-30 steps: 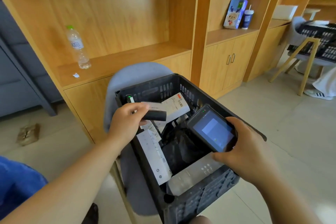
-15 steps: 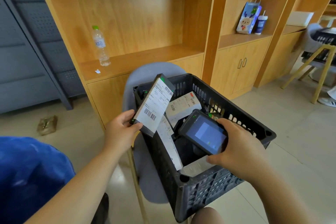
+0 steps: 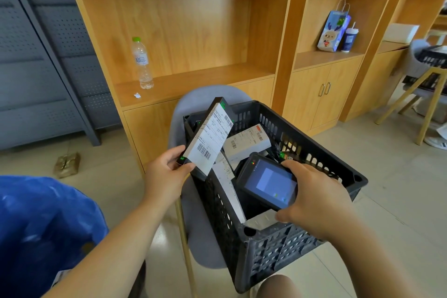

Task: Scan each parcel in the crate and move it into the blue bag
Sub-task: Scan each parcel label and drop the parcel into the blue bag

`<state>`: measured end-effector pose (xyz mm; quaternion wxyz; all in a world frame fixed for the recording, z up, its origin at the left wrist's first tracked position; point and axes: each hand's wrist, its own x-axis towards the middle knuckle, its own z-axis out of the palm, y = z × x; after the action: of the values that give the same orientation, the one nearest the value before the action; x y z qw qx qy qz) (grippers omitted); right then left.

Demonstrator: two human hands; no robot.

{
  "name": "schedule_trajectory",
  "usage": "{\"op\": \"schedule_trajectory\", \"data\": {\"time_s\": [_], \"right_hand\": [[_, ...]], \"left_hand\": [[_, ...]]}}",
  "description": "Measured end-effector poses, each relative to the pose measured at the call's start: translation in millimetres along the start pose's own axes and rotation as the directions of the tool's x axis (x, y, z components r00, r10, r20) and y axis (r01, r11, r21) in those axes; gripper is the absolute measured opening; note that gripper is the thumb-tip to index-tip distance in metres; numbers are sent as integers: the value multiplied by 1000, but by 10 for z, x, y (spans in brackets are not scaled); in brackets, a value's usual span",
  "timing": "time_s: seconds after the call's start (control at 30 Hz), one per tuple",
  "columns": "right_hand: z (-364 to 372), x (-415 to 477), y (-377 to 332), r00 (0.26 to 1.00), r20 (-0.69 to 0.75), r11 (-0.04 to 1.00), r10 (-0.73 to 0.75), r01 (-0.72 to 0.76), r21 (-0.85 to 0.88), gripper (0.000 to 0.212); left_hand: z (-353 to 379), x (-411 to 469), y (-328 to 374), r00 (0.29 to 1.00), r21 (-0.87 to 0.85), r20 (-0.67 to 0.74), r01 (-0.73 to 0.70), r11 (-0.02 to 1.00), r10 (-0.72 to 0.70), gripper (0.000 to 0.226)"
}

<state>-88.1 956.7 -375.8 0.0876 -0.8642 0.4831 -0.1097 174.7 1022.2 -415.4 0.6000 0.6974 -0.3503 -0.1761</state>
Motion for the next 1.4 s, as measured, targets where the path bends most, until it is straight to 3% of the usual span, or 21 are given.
{"op": "schedule_trajectory", "data": {"time_s": [0.3,0.47,0.67,0.83,0.97,1.03,1.17,1.4], "right_hand": [[64,9,-260,997,-42,994,-61,65,91,91],[194,70,-657,984,-32,973,-176,179,144,89],[436,123,-1192,946,34,935,-322,312,167,95],[619,106,-1588,901,68,895,-428,412,171,92],[669,66,-1757,879,106,876,-466,440,196,91],[664,40,-1765,878,119,878,-465,438,194,92],[597,16,-1645,907,115,908,-406,386,162,93],[370,122,-1147,968,100,971,-228,219,94,98]], "left_hand": [[-336,-171,-18,995,-92,-98,12,996,-21,38],[-889,-507,-201,969,-276,-224,35,961,-100,25],[-1726,-1006,-675,808,-311,-522,120,943,-275,14],[-2194,-1256,-1045,674,-181,-659,289,940,-334,19],[-2395,-1279,-1266,687,67,-587,570,819,-429,47],[-2400,-1278,-1336,709,66,-511,597,800,-486,34],[-2228,-1202,-1332,788,89,-342,570,817,-512,18],[-1631,-761,-919,929,249,-123,370,895,-350,7]]}}
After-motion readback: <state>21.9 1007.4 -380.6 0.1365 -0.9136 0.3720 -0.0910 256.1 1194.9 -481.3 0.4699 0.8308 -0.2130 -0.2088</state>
